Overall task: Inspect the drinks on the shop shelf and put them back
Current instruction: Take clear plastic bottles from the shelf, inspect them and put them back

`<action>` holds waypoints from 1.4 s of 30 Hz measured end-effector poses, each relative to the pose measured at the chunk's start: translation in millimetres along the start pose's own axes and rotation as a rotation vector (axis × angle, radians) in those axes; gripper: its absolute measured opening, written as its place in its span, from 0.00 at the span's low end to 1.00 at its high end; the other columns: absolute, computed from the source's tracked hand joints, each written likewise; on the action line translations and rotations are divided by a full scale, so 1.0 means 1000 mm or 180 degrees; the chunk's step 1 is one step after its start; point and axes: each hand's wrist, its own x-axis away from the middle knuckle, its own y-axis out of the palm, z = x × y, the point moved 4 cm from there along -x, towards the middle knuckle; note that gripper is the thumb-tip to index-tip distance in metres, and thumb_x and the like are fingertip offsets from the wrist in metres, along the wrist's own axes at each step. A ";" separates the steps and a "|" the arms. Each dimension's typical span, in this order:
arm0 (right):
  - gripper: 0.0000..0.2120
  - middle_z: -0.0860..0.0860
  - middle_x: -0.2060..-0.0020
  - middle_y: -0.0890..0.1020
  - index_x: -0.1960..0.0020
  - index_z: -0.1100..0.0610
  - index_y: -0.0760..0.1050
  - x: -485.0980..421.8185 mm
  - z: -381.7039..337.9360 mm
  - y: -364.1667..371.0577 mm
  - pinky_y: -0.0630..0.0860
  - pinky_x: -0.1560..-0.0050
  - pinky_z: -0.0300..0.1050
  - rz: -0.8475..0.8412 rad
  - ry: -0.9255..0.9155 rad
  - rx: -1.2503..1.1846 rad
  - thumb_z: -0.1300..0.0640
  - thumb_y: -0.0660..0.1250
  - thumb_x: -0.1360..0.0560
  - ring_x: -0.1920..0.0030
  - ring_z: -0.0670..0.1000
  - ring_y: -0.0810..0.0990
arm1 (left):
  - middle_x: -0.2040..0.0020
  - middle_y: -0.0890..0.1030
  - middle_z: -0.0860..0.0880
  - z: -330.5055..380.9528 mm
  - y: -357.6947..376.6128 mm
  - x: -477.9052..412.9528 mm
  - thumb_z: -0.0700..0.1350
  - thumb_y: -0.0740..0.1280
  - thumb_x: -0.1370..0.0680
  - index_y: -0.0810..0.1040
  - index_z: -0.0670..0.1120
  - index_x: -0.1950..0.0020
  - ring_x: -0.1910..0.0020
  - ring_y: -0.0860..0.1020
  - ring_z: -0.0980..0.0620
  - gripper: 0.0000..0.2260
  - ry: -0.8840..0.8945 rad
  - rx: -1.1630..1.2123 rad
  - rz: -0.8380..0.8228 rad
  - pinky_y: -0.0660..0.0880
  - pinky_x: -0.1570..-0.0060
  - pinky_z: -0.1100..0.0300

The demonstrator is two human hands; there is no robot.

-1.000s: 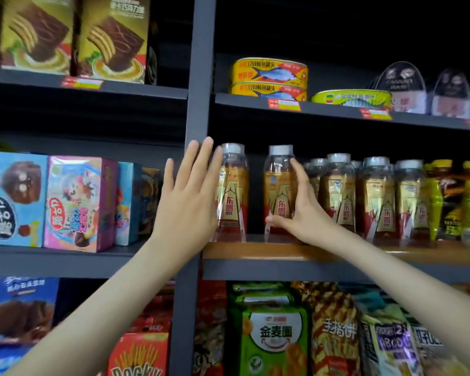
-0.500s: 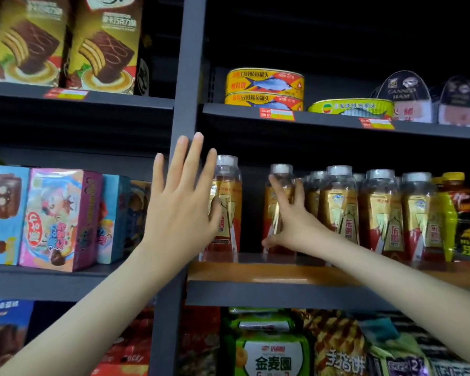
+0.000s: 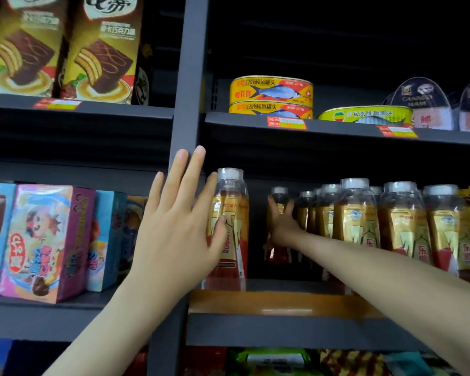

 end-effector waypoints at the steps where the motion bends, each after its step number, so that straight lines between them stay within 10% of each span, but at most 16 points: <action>1: 0.61 0.57 0.28 0.25 0.24 0.39 0.32 -0.004 0.003 0.003 0.68 0.32 0.60 0.0022 0.0003 -0.0042 0.62 0.77 0.33 0.25 0.67 0.53 | 0.22 0.58 0.41 0.000 0.000 0.001 0.52 0.59 0.24 0.72 0.41 0.29 0.23 0.54 0.41 0.26 0.0005 -0.0008 0.0010 0.58 0.28 0.41; 21: 0.59 0.59 0.30 0.22 0.27 0.42 0.25 -0.002 0.003 -0.001 0.59 0.28 0.63 -0.0023 0.0277 0.0989 0.54 0.75 0.29 0.26 0.63 0.29 | 0.23 0.60 0.41 -0.002 0.000 0.003 0.49 0.62 0.24 0.74 0.42 0.30 0.23 0.56 0.42 0.24 -0.0009 0.0170 0.0171 0.64 0.31 0.40; 29: 0.28 0.52 0.22 0.51 0.23 0.41 0.46 0.110 -0.060 -0.060 0.65 0.34 0.50 0.0919 -0.1183 -0.1006 0.47 0.55 0.18 0.27 0.58 0.62 | 0.24 0.61 0.38 0.004 -0.006 0.003 0.42 0.58 0.23 0.69 0.41 0.27 0.24 0.58 0.40 0.23 -0.0137 0.0287 0.0267 0.65 0.31 0.41; 36: 0.49 0.53 0.23 0.41 0.28 0.32 0.31 0.146 -0.095 -0.020 0.71 0.35 0.58 0.0312 -0.1257 -0.0917 0.43 0.69 0.27 0.29 0.63 0.66 | 0.24 0.61 0.36 0.005 -0.012 0.010 0.38 0.50 0.25 0.64 0.41 0.25 0.24 0.57 0.39 0.27 -0.0134 0.0536 0.0163 0.61 0.28 0.41; 42: 0.50 0.56 0.24 0.52 0.28 0.30 0.32 0.159 -0.092 -0.023 0.72 0.37 0.64 0.0836 -0.1477 -0.1171 0.51 0.71 0.26 0.31 0.63 0.68 | 0.22 0.58 0.41 0.000 -0.017 0.032 0.42 0.51 0.22 0.64 0.44 0.24 0.22 0.51 0.45 0.25 -0.0126 0.0917 -0.0220 0.48 0.25 0.48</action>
